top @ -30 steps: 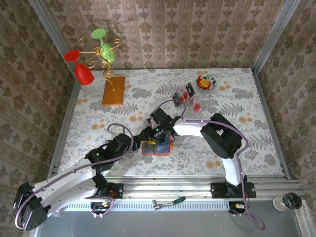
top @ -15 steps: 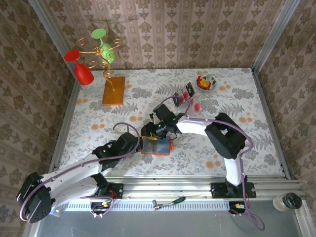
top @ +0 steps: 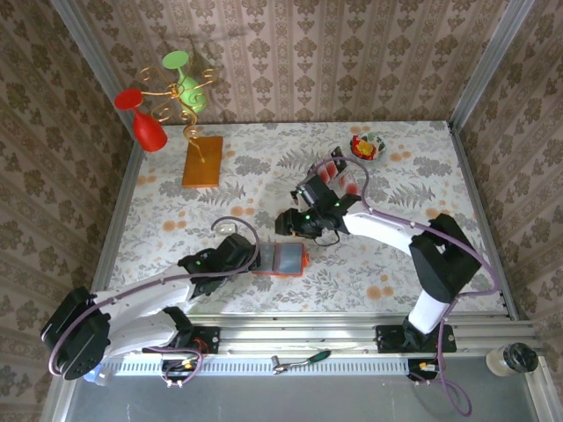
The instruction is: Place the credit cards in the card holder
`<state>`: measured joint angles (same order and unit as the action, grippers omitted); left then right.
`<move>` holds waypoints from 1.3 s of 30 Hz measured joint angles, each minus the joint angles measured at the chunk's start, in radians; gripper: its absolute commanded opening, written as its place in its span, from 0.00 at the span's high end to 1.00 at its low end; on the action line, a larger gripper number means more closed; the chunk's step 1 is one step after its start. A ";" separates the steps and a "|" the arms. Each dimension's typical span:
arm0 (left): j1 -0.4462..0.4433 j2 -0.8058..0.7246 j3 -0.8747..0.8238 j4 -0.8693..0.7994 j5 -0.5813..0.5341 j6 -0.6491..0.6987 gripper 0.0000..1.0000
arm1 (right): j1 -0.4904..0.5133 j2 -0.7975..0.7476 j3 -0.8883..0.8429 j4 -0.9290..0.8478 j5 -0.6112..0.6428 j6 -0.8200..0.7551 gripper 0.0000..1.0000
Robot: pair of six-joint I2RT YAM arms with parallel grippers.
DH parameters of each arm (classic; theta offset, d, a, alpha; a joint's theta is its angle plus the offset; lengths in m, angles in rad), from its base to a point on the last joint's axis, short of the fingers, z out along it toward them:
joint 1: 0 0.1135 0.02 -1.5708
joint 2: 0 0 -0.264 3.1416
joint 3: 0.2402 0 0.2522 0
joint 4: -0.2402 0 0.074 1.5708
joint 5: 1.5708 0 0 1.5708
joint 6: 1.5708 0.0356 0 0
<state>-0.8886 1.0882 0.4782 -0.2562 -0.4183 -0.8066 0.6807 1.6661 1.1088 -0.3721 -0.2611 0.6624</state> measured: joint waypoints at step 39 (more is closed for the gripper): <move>-0.015 0.182 0.077 0.084 0.012 0.018 0.00 | -0.131 -0.088 -0.110 -0.209 0.204 -0.178 0.49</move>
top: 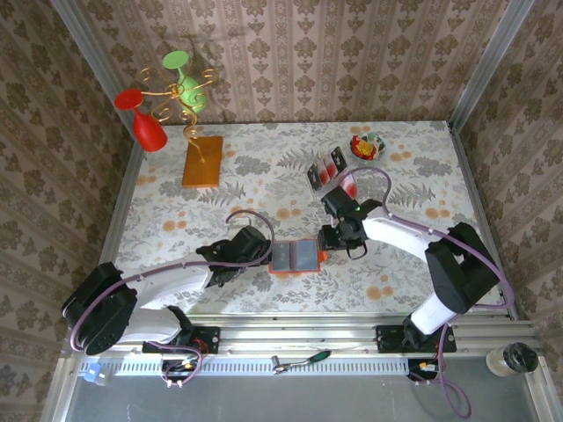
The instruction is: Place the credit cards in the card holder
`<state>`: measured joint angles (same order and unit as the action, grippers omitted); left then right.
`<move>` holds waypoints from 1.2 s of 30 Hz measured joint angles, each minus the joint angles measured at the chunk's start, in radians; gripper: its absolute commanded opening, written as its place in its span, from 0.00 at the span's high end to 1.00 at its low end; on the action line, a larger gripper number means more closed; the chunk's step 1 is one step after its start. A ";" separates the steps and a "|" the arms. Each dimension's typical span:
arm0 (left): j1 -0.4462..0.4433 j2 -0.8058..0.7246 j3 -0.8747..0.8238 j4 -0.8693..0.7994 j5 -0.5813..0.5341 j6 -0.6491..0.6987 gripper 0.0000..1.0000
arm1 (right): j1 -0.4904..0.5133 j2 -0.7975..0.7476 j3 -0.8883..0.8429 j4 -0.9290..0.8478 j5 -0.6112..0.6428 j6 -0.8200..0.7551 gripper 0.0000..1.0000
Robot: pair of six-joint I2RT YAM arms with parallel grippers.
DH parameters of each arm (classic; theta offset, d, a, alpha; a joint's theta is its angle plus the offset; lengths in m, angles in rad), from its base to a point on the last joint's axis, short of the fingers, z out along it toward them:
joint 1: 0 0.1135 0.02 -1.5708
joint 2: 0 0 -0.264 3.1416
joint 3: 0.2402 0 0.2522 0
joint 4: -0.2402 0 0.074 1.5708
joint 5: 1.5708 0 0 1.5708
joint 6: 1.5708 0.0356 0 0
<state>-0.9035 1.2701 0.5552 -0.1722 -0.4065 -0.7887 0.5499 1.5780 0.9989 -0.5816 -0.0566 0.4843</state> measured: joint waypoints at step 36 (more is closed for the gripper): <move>0.000 0.039 0.002 0.055 0.025 0.004 0.00 | -0.133 0.846 1.408 -0.531 0.130 -0.227 0.72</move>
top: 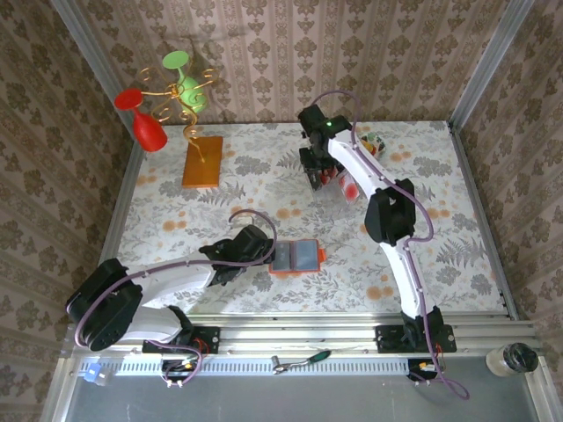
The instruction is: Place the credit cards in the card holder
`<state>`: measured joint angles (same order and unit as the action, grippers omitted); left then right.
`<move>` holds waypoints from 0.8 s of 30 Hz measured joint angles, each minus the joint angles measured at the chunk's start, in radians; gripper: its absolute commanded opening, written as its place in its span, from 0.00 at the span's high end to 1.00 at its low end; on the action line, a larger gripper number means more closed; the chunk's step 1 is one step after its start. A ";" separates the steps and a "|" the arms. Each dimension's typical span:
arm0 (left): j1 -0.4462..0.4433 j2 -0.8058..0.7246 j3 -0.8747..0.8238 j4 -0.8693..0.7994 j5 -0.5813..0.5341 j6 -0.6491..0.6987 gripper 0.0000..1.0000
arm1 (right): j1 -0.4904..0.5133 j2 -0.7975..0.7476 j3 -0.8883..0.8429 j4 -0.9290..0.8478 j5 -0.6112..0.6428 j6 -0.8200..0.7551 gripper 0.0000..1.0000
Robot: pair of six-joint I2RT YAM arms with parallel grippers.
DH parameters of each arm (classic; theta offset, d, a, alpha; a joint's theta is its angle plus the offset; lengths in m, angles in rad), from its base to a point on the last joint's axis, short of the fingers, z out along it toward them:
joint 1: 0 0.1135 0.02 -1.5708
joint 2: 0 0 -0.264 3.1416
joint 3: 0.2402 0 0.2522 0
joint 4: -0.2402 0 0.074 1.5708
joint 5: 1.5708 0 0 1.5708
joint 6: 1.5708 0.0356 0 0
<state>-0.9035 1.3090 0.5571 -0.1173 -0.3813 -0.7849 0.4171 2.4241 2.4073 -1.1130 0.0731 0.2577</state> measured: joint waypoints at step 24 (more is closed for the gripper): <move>0.001 0.007 0.000 0.014 0.012 0.000 0.00 | 0.011 0.134 0.083 -0.069 0.072 -0.019 0.83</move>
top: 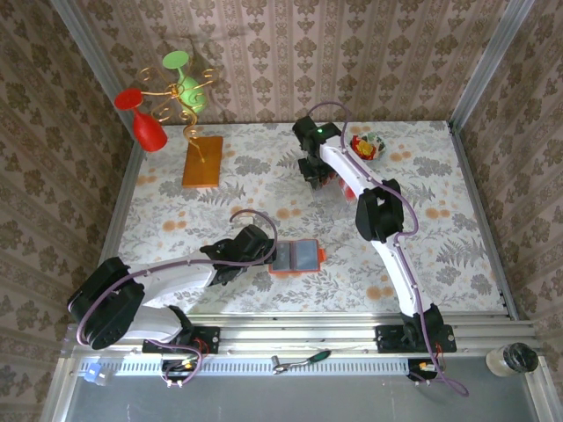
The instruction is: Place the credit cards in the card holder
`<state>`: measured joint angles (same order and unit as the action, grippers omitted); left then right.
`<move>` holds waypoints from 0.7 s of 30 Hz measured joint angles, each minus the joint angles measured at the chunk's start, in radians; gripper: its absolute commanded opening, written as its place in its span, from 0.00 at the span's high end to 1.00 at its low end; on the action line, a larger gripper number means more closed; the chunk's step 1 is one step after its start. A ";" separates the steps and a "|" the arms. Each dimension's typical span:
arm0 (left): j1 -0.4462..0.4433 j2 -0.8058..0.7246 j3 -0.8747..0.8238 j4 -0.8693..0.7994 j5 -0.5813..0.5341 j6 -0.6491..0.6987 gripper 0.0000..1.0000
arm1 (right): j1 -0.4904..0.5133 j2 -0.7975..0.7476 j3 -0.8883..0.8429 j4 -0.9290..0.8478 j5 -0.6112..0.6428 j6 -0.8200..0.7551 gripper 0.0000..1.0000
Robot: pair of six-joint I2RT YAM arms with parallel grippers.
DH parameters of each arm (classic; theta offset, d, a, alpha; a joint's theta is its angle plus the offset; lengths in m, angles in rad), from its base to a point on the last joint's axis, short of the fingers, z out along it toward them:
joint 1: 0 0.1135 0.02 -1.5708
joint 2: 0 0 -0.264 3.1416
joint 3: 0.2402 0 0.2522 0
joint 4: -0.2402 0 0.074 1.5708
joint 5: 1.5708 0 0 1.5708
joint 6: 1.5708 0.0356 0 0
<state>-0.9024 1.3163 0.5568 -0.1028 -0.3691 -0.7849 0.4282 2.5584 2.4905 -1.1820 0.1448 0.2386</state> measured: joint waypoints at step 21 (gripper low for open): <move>0.001 -0.001 0.000 0.000 0.003 0.000 0.00 | -0.003 0.000 0.030 0.000 -0.047 0.004 0.82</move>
<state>-0.9016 1.3155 0.5568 -0.1032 -0.3656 -0.7849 0.4255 2.5584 2.5202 -1.1820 0.0978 0.2424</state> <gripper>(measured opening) 0.999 0.196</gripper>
